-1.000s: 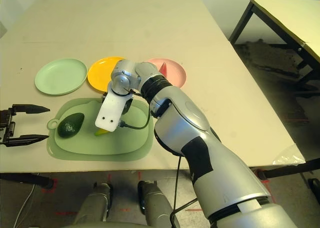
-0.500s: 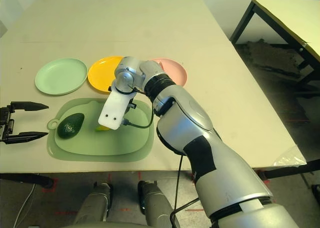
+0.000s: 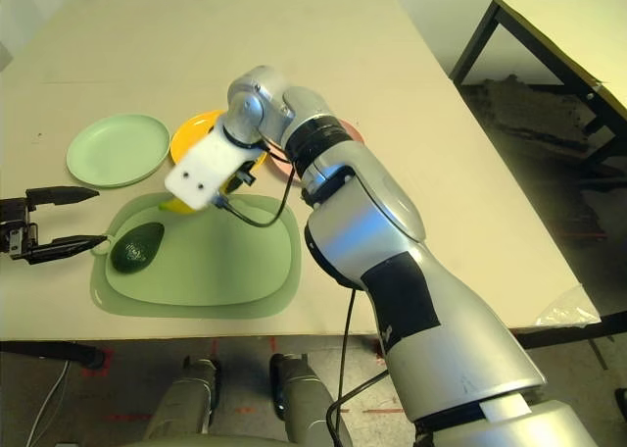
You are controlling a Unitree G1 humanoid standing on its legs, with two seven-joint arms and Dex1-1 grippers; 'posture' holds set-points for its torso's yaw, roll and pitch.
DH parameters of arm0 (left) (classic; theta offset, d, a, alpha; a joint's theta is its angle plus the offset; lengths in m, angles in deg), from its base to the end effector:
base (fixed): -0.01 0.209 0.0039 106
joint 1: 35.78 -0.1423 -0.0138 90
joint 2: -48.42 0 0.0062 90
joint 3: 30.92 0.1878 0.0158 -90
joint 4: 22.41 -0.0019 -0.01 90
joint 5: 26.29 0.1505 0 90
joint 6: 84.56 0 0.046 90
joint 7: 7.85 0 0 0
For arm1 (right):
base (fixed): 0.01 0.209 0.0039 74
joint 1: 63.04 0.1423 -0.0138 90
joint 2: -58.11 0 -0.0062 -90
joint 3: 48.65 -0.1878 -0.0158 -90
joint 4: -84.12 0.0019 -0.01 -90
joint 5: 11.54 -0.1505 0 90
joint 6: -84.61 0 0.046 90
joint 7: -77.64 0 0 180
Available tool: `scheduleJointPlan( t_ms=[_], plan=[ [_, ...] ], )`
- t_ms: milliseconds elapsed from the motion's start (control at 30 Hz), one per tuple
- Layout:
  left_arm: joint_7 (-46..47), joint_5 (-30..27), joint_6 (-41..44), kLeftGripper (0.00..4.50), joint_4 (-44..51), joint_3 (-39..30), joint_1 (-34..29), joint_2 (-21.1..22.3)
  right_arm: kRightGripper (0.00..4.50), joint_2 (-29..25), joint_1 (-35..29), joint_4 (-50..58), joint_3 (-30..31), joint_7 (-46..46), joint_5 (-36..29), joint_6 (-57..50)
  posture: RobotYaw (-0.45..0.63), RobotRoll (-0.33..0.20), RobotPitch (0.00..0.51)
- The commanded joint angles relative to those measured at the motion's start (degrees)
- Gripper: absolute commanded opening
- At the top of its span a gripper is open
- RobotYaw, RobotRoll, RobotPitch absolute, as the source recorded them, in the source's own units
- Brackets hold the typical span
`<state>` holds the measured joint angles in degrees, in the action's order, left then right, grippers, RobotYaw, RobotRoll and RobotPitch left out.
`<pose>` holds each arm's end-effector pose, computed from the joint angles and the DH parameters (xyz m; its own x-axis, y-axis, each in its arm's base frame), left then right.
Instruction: Place the fruits into color-matched plates.
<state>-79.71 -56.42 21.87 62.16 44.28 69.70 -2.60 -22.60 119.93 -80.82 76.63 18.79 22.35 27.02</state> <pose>0.2401 0.3418 0.2065 0.5747 -0.7771 -0.2565 0.8173 0.5287 0.2292 0.3699 -0.0149 0.2898 0.4078 0.5166 -0.7529 -0.4209 -0.6254 -0.6570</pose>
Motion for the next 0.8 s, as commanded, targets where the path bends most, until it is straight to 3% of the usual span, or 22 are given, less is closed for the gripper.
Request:
scheduleJointPlan(
  t_ms=[33,467,800],
  plan=[
    [5.19,2.06,2.47,4.5,2.3,0.51,0.82,-0.6,1.61,1.22,0.17,-1.86,-0.1,6.69,1.78,-5.25,0.11,0.0,0.213],
    [13.87,4.19,6.12,4.5,5.44,-1.94,0.18,0.44,1.61,3.18,-4.99,-4.34,0.48,16.46,6.03,-15.45,0.18,0.0,0.236],
    [12.97,-0.26,9.97,4.5,12.15,-8.23,-6.43,1.52,1.61,3.82,-7.76,-4.8,0.09,18.74,7.65,-17.31,0.24,0.0,0.256]
  ],
)
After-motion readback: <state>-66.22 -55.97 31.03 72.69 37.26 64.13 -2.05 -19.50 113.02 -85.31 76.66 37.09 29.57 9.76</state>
